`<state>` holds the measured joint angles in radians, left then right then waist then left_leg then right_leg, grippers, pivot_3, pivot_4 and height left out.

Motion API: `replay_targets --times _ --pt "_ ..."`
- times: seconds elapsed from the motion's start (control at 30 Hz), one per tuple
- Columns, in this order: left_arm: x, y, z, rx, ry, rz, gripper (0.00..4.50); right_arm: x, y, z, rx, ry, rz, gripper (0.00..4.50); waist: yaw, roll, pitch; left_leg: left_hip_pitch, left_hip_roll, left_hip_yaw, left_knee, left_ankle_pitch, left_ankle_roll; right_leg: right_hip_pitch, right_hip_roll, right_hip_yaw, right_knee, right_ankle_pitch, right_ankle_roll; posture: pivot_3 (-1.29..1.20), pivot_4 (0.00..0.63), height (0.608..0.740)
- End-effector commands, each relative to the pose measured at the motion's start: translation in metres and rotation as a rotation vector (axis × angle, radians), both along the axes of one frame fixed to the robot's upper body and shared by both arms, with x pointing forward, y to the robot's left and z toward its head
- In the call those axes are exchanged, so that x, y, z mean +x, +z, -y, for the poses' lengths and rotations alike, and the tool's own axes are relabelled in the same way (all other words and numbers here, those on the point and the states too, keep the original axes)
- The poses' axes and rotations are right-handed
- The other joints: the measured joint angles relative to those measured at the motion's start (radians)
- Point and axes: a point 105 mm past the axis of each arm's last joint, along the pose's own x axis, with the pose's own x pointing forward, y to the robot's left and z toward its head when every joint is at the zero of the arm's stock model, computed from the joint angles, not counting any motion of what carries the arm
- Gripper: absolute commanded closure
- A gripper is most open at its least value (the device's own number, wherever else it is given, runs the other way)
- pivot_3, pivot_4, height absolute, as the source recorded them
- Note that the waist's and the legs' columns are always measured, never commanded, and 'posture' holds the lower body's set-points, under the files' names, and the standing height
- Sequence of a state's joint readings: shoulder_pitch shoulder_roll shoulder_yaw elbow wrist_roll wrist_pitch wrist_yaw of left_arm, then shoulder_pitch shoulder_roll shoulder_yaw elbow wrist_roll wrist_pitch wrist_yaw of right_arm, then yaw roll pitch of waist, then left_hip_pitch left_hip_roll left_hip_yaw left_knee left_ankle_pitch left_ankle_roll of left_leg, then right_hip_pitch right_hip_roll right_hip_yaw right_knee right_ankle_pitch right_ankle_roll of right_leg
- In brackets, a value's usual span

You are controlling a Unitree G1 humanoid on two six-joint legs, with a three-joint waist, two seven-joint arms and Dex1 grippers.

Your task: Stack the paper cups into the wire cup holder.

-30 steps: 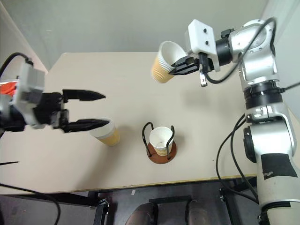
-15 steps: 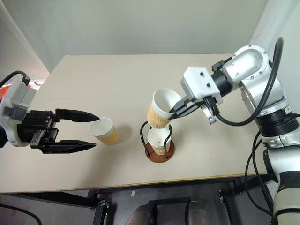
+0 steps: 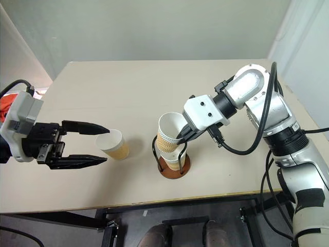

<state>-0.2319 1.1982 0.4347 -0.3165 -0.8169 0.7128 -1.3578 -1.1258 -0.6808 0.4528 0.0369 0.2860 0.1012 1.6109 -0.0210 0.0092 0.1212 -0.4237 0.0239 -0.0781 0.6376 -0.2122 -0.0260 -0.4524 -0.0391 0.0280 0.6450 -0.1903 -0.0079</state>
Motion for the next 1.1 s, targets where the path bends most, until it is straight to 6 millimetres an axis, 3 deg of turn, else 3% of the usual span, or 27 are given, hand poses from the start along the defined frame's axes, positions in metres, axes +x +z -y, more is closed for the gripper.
replay_targets --times 0.03,0.3,0.33,0.47,0.8,0.93,1.1 --pt "-0.002 0.009 0.0 0.018 0.004 0.07 0.35 0.0 0.005 0.001 -0.012 0.011 0.045 4.44 0.0 0.0 0.0 0.0 0.0 0.0 0.0 -0.001 0.0 0.0 0.0 0.0 0.0 0.0 0.0 0.0 0.15 0.74" --pt "-0.001 0.009 -0.001 0.02 0.006 0.074 0.35 -0.006 0.008 0.002 -0.016 0.039 0.046 4.44 0.0 0.0 0.0 0.0 0.0 0.0 0.0 -0.002 0.0 0.0 0.0 0.0 0.0 0.0 0.0 0.0 0.15 0.74" --pt "-0.001 0.008 -0.001 0.02 0.006 0.074 0.35 -0.007 0.008 0.002 -0.018 0.044 0.045 4.26 0.0 0.0 0.0 0.0 0.0 0.0 0.0 -0.002 0.0 0.0 0.0 0.0 0.0 0.0 0.0 0.0 0.15 0.74" --pt "0.0 0.008 -0.001 0.021 0.005 0.076 0.35 -0.011 0.01 0.003 -0.022 0.059 0.043 3.27 0.0 0.0 0.0 0.0 0.0 0.0 0.0 -0.002 0.0 0.0 0.0 0.0 0.0 0.0 0.0 0.0 0.15 0.74" --pt "0.004 0.008 -0.005 0.045 0.017 0.083 0.35 -0.001 0.02 -0.005 0.049 0.026 0.071 0.03 0.0 0.0 0.0 0.001 0.001 0.0 0.0 -0.002 0.0 0.0 0.0 0.0 0.0 0.0 0.0 0.0 0.15 0.74" --pt "0.008 0.005 -0.011 0.09 0.048 0.081 0.35 0.004 0.025 -0.007 0.082 0.001 0.074 0.03 0.0 0.0 0.0 0.0 0.001 0.0 0.0 -0.002 0.0 0.0 0.0 0.0 0.0 0.0 0.0 0.0 0.15 0.74" --pt "0.023 -0.012 -0.039 0.306 0.141 0.087 0.35 0.022 0.059 -0.013 0.382 -0.145 -0.038 0.03 0.0 -0.001 0.0 0.0 0.001 0.0 0.0 -0.002 0.0 -0.001 0.0 0.0 0.0 0.0 0.0 0.0 0.15 0.74"
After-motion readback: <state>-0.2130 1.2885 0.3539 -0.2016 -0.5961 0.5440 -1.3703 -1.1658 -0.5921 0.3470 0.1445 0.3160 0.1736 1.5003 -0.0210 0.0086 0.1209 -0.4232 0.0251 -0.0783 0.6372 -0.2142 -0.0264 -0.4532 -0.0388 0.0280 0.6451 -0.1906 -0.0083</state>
